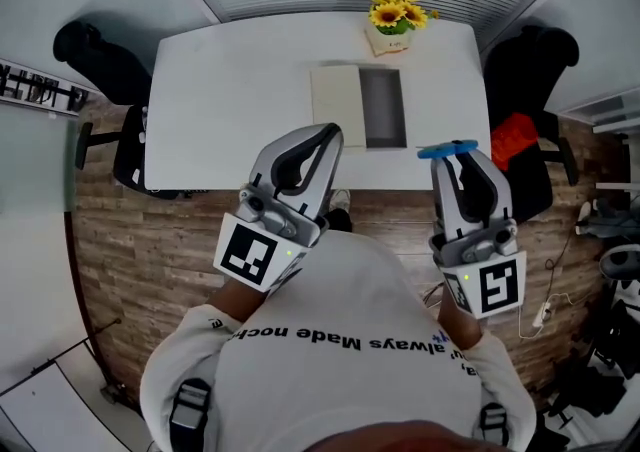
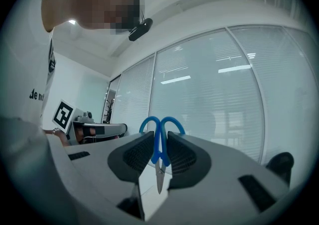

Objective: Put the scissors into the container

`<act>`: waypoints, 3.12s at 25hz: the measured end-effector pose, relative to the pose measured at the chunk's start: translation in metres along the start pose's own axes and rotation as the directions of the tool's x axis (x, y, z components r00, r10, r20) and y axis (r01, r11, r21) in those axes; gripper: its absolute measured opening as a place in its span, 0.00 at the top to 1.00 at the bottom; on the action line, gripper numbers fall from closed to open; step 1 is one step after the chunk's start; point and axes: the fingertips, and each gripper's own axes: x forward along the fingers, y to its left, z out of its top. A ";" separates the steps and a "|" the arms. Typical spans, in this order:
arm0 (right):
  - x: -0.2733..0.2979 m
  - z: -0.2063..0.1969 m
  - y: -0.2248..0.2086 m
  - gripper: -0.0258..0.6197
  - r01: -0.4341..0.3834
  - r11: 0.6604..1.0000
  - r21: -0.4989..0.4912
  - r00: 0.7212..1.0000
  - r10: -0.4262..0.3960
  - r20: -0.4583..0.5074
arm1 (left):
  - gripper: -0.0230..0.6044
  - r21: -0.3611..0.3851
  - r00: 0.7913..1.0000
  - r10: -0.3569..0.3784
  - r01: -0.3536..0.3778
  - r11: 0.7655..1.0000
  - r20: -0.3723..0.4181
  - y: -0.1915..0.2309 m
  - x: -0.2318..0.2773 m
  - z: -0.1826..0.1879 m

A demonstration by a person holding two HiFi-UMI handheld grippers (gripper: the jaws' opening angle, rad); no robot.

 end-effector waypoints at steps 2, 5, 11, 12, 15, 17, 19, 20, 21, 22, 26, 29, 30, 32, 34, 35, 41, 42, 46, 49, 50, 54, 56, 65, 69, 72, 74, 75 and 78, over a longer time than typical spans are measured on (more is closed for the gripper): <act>0.012 -0.001 -0.006 0.82 0.003 1.000 0.000 1.000 -0.003 -0.001 | 0.93 -0.003 1.000 -0.002 0.002 1.000 0.002 0.011 0.009 -0.001; 0.031 -0.003 -0.013 0.82 0.007 1.000 0.000 1.000 -0.007 -0.003 | 0.93 -0.002 1.000 -0.007 0.007 1.000 0.011 0.028 0.022 -0.002; 0.059 -0.007 -0.022 0.82 0.017 1.000 0.000 1.000 -0.017 -0.003 | 0.93 -0.005 1.000 -0.017 0.017 1.000 0.000 0.054 0.037 -0.009; 0.062 -0.008 -0.022 0.82 0.019 1.000 -0.001 1.000 -0.019 -0.003 | 0.93 -0.006 1.000 -0.018 0.018 1.000 -0.001 0.058 0.038 -0.011; 0.071 -0.010 -0.021 0.82 0.023 1.000 0.003 1.000 -0.023 -0.002 | 0.93 -0.013 1.000 -0.019 0.019 1.000 0.010 0.066 0.041 -0.010; 0.075 -0.012 -0.021 0.82 0.026 1.000 0.005 1.000 -0.026 -0.005 | 0.93 -0.019 1.000 -0.021 0.021 1.000 0.012 0.070 0.042 -0.011; 0.079 -0.013 -0.020 0.82 0.027 1.000 0.007 1.000 -0.027 -0.007 | 0.93 -0.025 1.000 -0.023 0.023 0.999 0.005 0.073 0.042 -0.014; 0.081 -0.013 -0.019 0.82 0.028 1.000 0.008 1.000 -0.028 -0.007 | 0.93 -0.025 1.000 -0.024 0.024 0.999 -0.002 0.075 0.042 -0.015; 0.083 -0.013 -0.019 0.82 0.028 1.000 0.008 1.000 -0.028 -0.006 | 0.93 -0.022 1.000 -0.025 0.025 0.999 -0.008 0.077 0.041 -0.016; 0.085 -0.013 -0.019 0.82 0.027 1.000 0.009 1.000 -0.027 -0.005 | 0.93 -0.019 1.000 -0.026 0.025 1.000 -0.012 0.079 0.041 -0.017; 0.092 -0.014 -0.020 0.82 0.024 1.000 0.013 1.000 -0.024 0.002 | 0.93 -0.008 1.000 -0.022 0.022 1.000 -0.003 0.086 0.043 -0.014; 0.097 -0.015 -0.021 0.82 0.014 1.000 0.015 1.000 -0.014 0.002 | 0.93 -0.007 1.000 -0.017 0.017 1.000 -0.006 0.089 0.045 -0.016; 0.097 -0.015 -0.022 0.82 0.010 1.000 0.015 1.000 -0.010 -0.001 | 0.93 -0.008 1.000 -0.014 0.014 1.000 -0.007 0.089 0.046 -0.016; 0.097 -0.016 -0.023 0.82 0.002 1.000 0.014 1.000 -0.002 -0.004 | 0.93 -0.015 1.000 -0.008 0.008 1.000 0.001 0.087 0.047 -0.016; 0.097 -0.017 -0.025 0.82 -0.003 1.000 0.010 1.000 0.004 -0.005 | 0.93 -0.022 1.000 -0.001 0.001 1.000 0.011 0.086 0.048 -0.016; 0.097 -0.017 -0.026 0.82 -0.007 1.000 0.009 1.000 0.007 -0.004 | 0.93 -0.021 1.000 0.002 -0.002 1.000 0.011 0.086 0.048 -0.017; 0.096 -0.017 -0.033 0.82 -0.022 1.000 -0.001 1.000 0.022 -0.006 | 0.93 -0.014 1.000 0.002 -0.002 1.000 0.013 0.080 0.058 -0.021; 0.096 -0.018 -0.035 0.82 -0.022 1.000 -0.001 1.000 0.022 -0.008 | 0.93 -0.015 1.000 -0.002 0.002 1.000 0.012 0.079 0.061 -0.021; 0.094 -0.022 -0.039 0.82 -0.016 1.000 0.000 1.000 0.016 -0.012 | 0.93 -0.011 1.000 -0.013 0.013 1.000 0.010 0.073 0.065 -0.022; 0.091 -0.024 -0.040 0.82 -0.016 1.000 0.002 1.000 0.016 -0.020 | 0.93 -0.005 1.000 -0.016 0.016 1.000 0.006 0.069 0.064 -0.020; 0.092 -0.026 -0.041 0.82 -0.016 1.000 0.002 1.000 0.016 -0.024 | 0.93 -0.003 1.000 -0.016 0.016 1.000 0.006 0.069 0.064 -0.020; 0.094 -0.032 -0.042 0.82 -0.014 1.000 0.004 0.999 0.014 -0.037 | 0.93 -0.004 1.000 -0.016 0.016 1.000 0.008 0.068 0.064 -0.019; 0.095 -0.035 -0.043 0.82 -0.013 1.000 0.004 0.999 0.013 -0.045 | 0.93 -0.005 1.000 -0.019 0.019 1.000 0.009 0.067 0.063 -0.018; 0.104 -0.060 -0.045 0.82 -0.009 1.000 0.015 0.995 0.011 -0.101 | 0.93 -0.007 1.000 -0.024 0.024 1.000 0.010 0.066 0.063 -0.018; 0.107 -0.074 -0.045 0.82 -0.013 1.000 0.022 0.991 0.016 -0.132 | 0.93 -0.012 1.000 -0.024 0.024 1.000 0.007 0.066 0.062 -0.020; 0.108 -0.084 -0.046 0.82 -0.012 1.000 0.026 0.988 0.016 -0.154 | 0.93 -0.012 1.000 -0.023 0.023 1.000 0.007 0.065 0.062 -0.020; 0.109 -0.090 -0.047 0.82 -0.014 1.000 0.028 0.986 0.018 -0.168 | 0.93 -0.012 1.000 -0.023 0.023 1.000 0.006 0.064 0.062 -0.020; 0.109 -0.093 -0.048 0.82 -0.014 0.999 0.029 0.985 0.019 -0.174 | 0.93 -0.013 1.000 -0.022 0.022 1.000 0.005 0.064 0.062 -0.020; 0.111 -0.103 -0.048 0.82 -0.013 0.999 0.031 0.981 0.019 -0.194 | 0.93 -0.019 1.000 -0.017 0.017 1.000 0.007 0.064 0.061 -0.020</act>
